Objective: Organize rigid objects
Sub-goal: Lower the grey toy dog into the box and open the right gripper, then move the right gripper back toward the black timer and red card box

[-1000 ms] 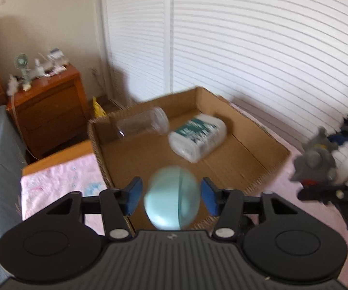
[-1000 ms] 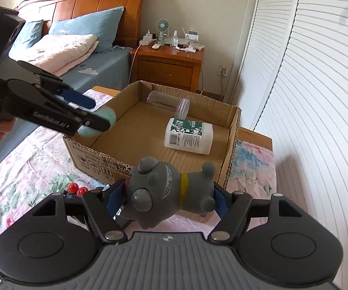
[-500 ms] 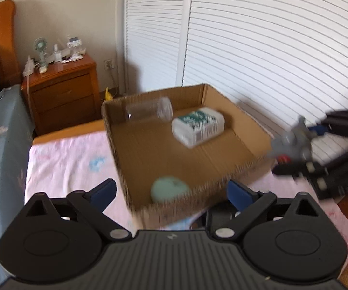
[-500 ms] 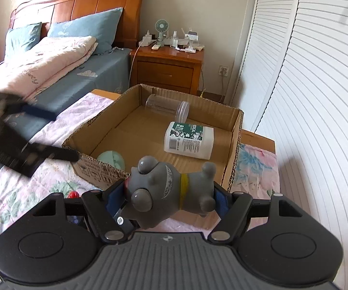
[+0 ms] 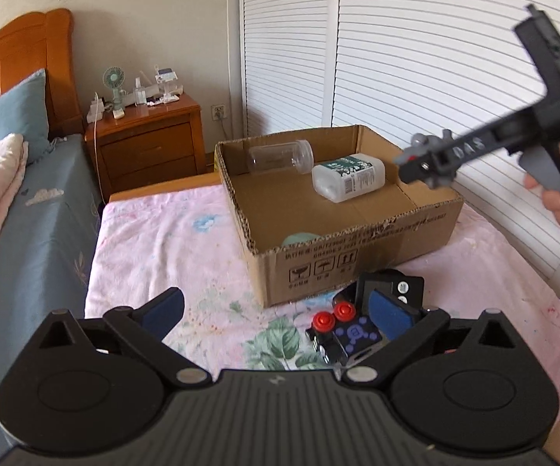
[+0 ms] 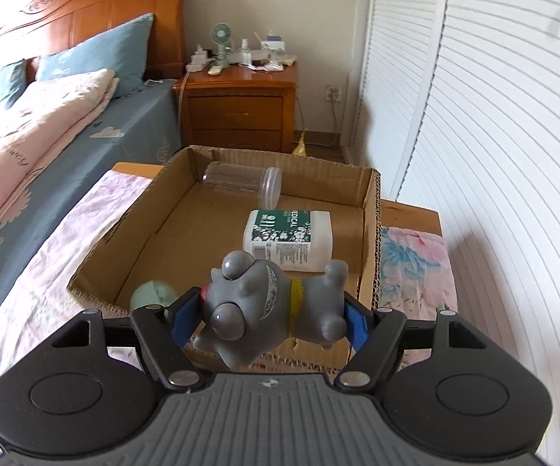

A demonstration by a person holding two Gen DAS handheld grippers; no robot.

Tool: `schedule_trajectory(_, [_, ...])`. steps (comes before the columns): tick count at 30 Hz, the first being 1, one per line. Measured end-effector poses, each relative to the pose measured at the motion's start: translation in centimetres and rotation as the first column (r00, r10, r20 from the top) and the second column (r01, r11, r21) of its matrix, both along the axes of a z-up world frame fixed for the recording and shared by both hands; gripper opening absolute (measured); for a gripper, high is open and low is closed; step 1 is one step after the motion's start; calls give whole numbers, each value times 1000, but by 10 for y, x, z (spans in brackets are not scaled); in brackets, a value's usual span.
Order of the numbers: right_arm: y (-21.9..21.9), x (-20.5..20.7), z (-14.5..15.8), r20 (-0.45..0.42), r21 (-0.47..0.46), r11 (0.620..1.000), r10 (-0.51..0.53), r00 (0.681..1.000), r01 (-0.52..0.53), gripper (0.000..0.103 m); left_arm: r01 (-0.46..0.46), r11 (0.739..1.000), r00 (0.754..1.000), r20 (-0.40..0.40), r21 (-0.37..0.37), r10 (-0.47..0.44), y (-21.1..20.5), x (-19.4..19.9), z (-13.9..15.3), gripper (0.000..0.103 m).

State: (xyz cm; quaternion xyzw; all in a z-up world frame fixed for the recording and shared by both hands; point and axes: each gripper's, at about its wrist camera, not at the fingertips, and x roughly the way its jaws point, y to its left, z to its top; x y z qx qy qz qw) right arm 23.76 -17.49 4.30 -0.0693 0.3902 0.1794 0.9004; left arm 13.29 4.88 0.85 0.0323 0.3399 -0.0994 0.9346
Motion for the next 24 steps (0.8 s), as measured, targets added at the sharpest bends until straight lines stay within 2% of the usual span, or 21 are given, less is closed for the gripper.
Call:
schedule_trajectory(5, [5,17,-6,-29,-12,999,-46,999,46,78,6,1000,1000,-1,-7,-6,5,-6,-5,101])
schedule_trajectory(7, [7,21,-7,-22,-24,998,-60,998,59,81,11,1000,1000,7,-4,-11,6,-8,-6,101])
schedule_trajectory(8, [8,22,-8,-10,-36,997,-71,997,70,84,13,1000,1000,9,-4,-13,6,-8,-6,101])
schedule_trajectory(10, [8,21,-6,10,-54,994,-93,996,94,103,18,1000,1000,14,-11,-18,8,-10,-6,101])
schedule_trajectory(15, [8,10,2,45,-70,991,-114,992,117,103,22,999,1000,20,-28,-22,12,-13,-6,101])
schedule_trajectory(24, [-2,-24,-2,16,-59,984,-170,985,171,103,28,999,1000,13,-29,-28,14,-21,-9,101])
